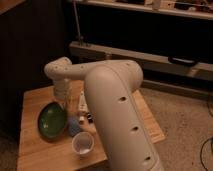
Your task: Drag the ceramic bowl in a circle
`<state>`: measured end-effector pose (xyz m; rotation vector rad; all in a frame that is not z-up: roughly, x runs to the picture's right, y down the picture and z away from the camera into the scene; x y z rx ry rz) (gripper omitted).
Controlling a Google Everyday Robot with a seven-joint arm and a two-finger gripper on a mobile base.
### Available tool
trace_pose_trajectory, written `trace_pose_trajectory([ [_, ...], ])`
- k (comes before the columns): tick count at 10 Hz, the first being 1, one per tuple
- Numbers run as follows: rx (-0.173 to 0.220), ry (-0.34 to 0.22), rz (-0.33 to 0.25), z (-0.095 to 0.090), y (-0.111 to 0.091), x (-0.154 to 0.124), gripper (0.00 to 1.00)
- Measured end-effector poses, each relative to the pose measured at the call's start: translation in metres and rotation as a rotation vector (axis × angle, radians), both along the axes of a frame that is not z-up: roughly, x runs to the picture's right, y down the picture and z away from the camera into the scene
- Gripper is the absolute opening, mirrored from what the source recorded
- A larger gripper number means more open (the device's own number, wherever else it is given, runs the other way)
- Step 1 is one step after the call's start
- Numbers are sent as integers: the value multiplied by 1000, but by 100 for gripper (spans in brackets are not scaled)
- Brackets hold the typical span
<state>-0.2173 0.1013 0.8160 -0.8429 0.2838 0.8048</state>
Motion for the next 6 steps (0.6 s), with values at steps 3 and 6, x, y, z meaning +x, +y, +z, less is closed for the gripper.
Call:
trace_pose_trajectory([
  [3, -44, -8, -43, -25, 31, 22, 0],
  [6, -94, -91, -98, -54, 73, -3, 0],
])
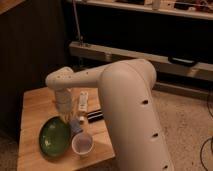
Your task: Drag the ceramic bowl in a circle
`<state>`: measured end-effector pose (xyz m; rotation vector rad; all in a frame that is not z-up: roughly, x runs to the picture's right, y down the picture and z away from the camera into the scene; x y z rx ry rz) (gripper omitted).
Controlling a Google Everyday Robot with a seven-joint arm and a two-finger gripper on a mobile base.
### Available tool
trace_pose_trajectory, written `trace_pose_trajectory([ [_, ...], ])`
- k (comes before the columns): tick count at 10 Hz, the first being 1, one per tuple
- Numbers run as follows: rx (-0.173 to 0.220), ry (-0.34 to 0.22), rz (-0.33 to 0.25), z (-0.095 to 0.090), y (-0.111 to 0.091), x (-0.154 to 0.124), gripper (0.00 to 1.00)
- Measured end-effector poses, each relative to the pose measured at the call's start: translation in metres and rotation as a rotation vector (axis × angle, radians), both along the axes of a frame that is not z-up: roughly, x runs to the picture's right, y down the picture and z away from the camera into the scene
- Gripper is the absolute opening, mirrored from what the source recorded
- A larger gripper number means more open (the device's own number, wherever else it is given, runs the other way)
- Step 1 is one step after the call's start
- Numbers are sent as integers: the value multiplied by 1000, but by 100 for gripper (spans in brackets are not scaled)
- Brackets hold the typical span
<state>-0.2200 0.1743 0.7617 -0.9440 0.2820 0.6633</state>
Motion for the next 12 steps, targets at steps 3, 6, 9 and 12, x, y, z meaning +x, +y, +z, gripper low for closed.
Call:
trace_pose_trajectory([
  [3, -52, -96, -58, -15, 41, -49, 0],
  [6, -59, -143, -43, 0, 42, -101, 0],
  [9, -28, -154, 14, 32, 1, -133, 0],
  [12, 4, -120, 68, 59, -36, -127, 0],
])
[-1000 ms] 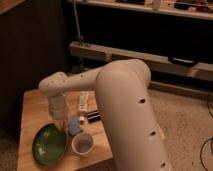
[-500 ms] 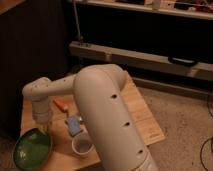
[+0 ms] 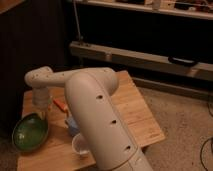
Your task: Drag the ceramic bowl in a circle
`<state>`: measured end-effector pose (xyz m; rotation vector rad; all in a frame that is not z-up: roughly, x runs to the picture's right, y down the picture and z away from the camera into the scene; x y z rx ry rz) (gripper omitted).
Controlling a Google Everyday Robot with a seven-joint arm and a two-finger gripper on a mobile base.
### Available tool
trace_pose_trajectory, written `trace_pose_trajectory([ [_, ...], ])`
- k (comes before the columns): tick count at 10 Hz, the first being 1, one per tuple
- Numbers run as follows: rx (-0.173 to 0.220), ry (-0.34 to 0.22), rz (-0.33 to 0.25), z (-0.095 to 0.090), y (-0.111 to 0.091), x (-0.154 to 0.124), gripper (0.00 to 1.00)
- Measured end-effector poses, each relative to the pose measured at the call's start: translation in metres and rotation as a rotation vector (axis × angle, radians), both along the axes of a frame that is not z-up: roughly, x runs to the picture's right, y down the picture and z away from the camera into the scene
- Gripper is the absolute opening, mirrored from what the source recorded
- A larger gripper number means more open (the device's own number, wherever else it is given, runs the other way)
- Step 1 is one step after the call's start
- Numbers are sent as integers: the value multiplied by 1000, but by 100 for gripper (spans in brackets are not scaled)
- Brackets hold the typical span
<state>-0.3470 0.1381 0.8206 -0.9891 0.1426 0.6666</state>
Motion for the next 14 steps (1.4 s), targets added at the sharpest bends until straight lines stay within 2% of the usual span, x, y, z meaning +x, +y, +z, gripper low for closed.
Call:
trace_pose_trajectory([
  [2, 25, 58, 29, 14, -22, 28, 0],
  [4, 39, 108, 37, 13, -27, 67, 0],
  [6, 35, 136, 32, 6, -21, 105, 0],
  [8, 10, 146, 10, -9, -2, 142, 0],
  [10, -15, 117, -26, -29, 20, 149, 0],
  [11, -30, 92, -50, -43, 35, 143, 0],
  [14, -70, 2, -116, -65, 69, 99, 0],
])
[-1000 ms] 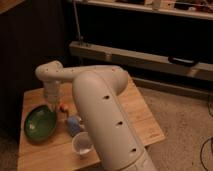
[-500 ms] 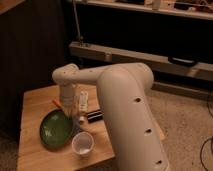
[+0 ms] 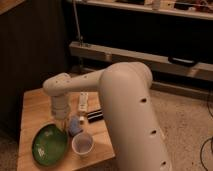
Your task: Drag the ceramic bowl in a circle
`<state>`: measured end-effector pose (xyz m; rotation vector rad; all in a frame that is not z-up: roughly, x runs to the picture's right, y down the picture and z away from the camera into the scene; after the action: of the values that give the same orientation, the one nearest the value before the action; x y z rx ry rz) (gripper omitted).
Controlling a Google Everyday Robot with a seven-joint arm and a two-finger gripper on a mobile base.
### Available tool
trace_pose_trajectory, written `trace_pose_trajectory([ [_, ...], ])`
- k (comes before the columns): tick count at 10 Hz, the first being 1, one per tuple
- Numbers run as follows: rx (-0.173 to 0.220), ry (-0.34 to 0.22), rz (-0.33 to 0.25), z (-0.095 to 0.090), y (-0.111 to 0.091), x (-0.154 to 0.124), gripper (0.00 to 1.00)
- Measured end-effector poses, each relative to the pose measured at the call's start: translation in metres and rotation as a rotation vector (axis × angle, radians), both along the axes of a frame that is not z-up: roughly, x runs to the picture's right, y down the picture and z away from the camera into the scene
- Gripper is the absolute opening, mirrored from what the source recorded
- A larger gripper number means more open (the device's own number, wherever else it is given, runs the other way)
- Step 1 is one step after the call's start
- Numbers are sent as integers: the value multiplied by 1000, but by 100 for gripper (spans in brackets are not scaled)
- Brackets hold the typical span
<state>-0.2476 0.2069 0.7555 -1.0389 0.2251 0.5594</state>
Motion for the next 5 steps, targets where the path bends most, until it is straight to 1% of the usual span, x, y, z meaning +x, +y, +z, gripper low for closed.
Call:
trace_pose_trajectory([
  [1, -16, -32, -25, -3, 9, -20, 0],
  [2, -25, -54, -41, -3, 14, -37, 0],
  [3, -33, -83, -58, 1, 17, -63, 0],
  [5, -29, -100, -63, 11, 13, -93, 0],
])
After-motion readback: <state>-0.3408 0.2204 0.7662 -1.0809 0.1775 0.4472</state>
